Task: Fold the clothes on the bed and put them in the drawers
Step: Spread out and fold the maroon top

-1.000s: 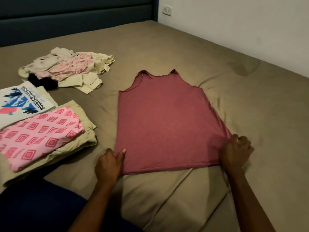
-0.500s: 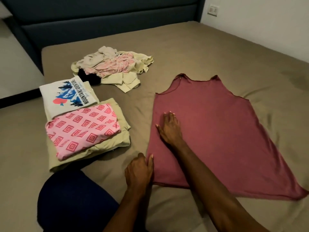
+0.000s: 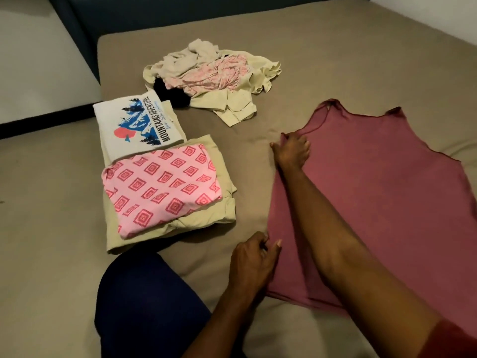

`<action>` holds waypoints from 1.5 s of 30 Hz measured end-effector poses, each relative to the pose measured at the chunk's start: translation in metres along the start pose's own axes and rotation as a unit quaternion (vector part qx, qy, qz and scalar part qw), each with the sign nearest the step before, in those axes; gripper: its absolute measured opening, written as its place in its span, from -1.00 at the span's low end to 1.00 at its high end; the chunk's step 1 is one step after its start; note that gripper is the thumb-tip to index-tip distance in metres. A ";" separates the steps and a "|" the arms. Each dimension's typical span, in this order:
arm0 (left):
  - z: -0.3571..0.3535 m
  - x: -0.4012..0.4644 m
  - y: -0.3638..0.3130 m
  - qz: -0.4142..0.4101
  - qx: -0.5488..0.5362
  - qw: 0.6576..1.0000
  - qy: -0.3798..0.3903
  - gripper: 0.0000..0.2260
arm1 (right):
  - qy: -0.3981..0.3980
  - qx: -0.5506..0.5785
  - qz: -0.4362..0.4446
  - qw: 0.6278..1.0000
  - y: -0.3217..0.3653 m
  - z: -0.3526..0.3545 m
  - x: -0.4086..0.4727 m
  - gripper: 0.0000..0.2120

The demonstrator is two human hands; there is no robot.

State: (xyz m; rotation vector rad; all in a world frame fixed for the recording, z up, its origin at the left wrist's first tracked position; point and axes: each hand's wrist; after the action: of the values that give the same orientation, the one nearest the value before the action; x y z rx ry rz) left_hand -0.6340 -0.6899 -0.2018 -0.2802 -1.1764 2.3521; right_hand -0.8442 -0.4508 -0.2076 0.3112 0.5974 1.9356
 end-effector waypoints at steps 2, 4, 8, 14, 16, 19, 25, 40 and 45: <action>0.000 0.000 -0.006 0.002 -0.062 0.998 -0.016 -0.73 | -0.003 0.027 -0.017 0.999 0.005 0.003 0.011 -0.58; 0.000 0.001 -0.010 0.009 -0.098 0.995 -0.026 -0.79 | -0.009 0.089 -0.038 0.995 0.005 0.006 0.021 -0.76; 0.001 -0.004 -0.020 -0.010 -0.134 0.991 -0.029 -0.82 | 0.034 0.203 -0.066 0.976 -0.003 0.015 0.029 -0.91; -0.018 -0.009 -0.060 -0.087 -0.126 0.988 -0.035 -0.86 | 0.016 0.353 -0.099 0.930 -0.032 0.071 0.058 -0.94; -0.036 -0.012 -0.078 -0.115 -0.127 0.985 -0.035 -0.87 | -0.001 0.341 -0.090 0.936 -0.053 0.094 0.076 -0.88; -0.072 -0.022 -0.103 -0.150 -0.119 0.981 -0.023 -0.84 | -0.018 0.312 -0.080 0.947 -0.091 0.123 0.099 -0.84; -0.137 -0.035 -0.139 -0.149 -0.063 0.987 0.016 -0.74 | -0.026 0.269 -0.100 0.958 -0.161 0.145 0.132 -0.87; -0.176 -0.045 -0.163 -0.119 0.047 0.978 0.162 -0.64 | -0.034 0.034 -0.049 0.998 -0.185 0.146 0.115 -0.64; -0.171 -0.050 -0.159 -0.164 0.018 0.965 0.204 -0.47 | -0.016 0.007 -0.005 1.000 -0.203 0.158 0.089 -0.53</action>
State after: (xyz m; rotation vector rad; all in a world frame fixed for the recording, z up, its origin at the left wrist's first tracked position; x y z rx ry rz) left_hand -0.4714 -0.5164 -0.1806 -0.4905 -0.9005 1.9089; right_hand -0.6515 -0.2595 -0.1880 0.3462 0.5915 1.9141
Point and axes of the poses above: each hand's wrist, its own x-axis towards the middle knuckle, its own z-axis out of the back of the hand, y = z × x, and after that the axes turned 13 degrees about -z, right-handed
